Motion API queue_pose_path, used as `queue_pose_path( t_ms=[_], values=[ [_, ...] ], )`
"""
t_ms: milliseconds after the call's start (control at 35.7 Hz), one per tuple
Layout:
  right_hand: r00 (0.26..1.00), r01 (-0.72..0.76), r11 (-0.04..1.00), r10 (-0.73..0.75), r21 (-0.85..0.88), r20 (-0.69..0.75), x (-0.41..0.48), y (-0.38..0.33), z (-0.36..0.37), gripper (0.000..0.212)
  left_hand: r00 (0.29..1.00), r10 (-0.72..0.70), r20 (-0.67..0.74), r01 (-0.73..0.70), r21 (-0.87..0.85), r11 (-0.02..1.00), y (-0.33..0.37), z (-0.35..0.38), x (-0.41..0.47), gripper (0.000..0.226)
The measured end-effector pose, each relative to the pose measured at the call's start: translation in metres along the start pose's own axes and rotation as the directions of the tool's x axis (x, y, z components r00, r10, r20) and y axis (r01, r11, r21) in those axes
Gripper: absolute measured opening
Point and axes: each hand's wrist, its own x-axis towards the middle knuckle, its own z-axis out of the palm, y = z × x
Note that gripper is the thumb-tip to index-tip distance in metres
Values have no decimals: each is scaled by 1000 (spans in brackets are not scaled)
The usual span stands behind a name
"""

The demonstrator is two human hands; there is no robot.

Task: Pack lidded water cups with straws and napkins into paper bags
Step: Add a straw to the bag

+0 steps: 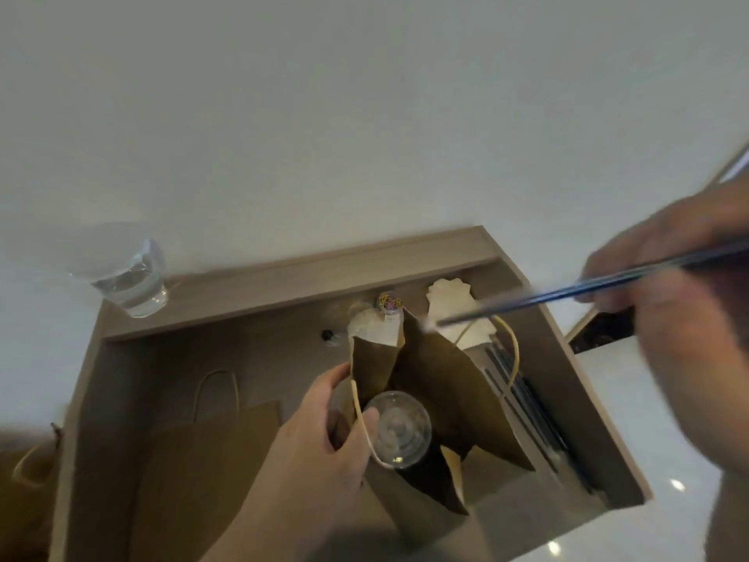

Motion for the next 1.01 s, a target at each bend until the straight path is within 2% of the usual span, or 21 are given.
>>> queue_pose_path(
  t_ms=[56, 112, 196, 280, 364, 420, 476, 588, 645, 701, 757, 841, 869, 953, 1009],
  values=[
    [998, -4, 996, 9, -86, 60, 11, -11, 22, 9, 1000, 0, -11, 0, -5, 1000, 0, -1, 0, 54],
    [983, -66, 980, 95, -186, 156, 6, -12, 45, 8, 1000, -6, -19, 6, 5, 1000, 0, -3, 0, 56],
    [954, -181, 946, 235, -268, 185, 0, 7, 56, 11, 1000, 4, -31, -3, 18, 1000, 1, -5, 0, 59],
    [927, -144, 897, 270, -418, 260, 4, 22, 60, 14, 999, -3, -40, 4, 18, 1000, 1, -7, 1, 61],
    [903, -124, 874, 295, -469, 312, 10, 34, 65, 13, 999, -22, -45, 22, 7, 1000, 2, -7, 3, 67],
    [883, -120, 863, 319, -491, 344, 14, 41, 65, 24, 998, -18, -61, 19, 11, 1000, 4, -5, 4, 70],
    [881, -134, 907, 294, -400, 371, 20, 49, 58, 37, 997, 5, -81, -2, 32, 999, 4, -3, 5, 68],
    [925, -209, 977, 210, -37, 316, 44, 67, 31, 41, 996, -1, -84, 2, 20, 1000, 1, 1, 8, 68],
    [926, -313, 948, 291, 56, 242, 54, 93, 28, 37, 994, -26, -105, 27, 8, 1000, 2, 2, 8, 71],
    [884, -443, 896, 430, 37, 183, 64, 133, 41, 27, 990, -31, -140, 32, 2, 999, 4, 5, 8, 70],
    [826, -519, 842, 538, -144, 168, 66, 183, 67, 23, 983, -7, -185, 10, 16, 1000, 6, 9, 7, 70],
    [737, -460, 790, 594, -405, 322, 57, 250, 107, 22, 966, 22, -259, -16, 25, 1000, 7, 16, 5, 68],
    [700, -431, 778, 608, -457, 375, 53, 266, 117, 26, 959, 29, -282, -19, 37, 999, 8, 18, 5, 67],
    [602, -308, 748, 632, -588, 489, 46, 301, 142, 67, 940, 50, -337, -24, 82, 996, 8, 25, 5, 65],
    [544, -235, 738, 639, -633, 543, 42, 319, 152, 86, 935, 44, -353, -13, 91, 996, 10, 30, 5, 66]
  ],
)
